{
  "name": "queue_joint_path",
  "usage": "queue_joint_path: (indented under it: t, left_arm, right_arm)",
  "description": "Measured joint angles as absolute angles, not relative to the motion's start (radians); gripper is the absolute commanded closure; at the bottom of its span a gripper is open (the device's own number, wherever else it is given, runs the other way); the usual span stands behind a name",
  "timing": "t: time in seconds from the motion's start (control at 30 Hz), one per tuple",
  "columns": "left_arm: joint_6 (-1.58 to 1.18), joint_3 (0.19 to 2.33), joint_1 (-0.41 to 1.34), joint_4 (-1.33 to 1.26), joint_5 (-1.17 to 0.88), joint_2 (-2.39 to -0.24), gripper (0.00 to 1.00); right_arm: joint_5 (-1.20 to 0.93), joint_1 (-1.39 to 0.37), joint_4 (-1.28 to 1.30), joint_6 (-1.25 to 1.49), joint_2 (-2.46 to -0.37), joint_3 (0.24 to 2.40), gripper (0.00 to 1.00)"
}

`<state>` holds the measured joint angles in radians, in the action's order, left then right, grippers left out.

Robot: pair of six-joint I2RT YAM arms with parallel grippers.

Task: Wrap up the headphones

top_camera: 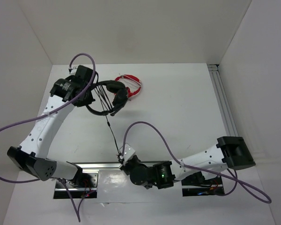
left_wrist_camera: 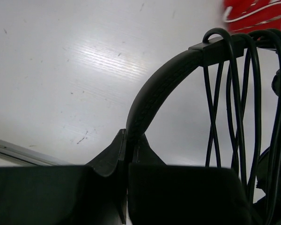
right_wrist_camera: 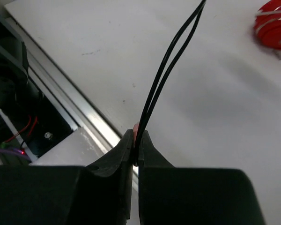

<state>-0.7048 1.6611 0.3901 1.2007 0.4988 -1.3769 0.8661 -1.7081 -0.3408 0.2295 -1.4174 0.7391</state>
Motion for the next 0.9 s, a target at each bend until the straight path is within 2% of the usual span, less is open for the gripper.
queue_joint_path:
  t: [0.23,0.47,0.67,0.9]
  left_arm:
    - [-0.680,1.347,0.398,1.071,0.521,-1.356,1.00]
    - [-0.653,1.191,0.577,1.045,0.554,-1.319,1.00]
    - [-0.581,1.139,0.790,0.996,0.527,-1.185,1.00]
    - [-0.581,1.155,0.946,0.965,0.477,-1.149,1.00]
  right_arm:
    - [1.074,-1.739,-0.011,0.089,-1.415,0.998,1.00]
    - [1.139,-1.652,0.084,-0.229,-1.410,1.123,1.00]
    - [0.984,-1.419,0.074,-0.437,-1.317,1.073,1.00]
    - [0.722,-1.316,0.081,-0.483,-1.225,1.060,1.00]
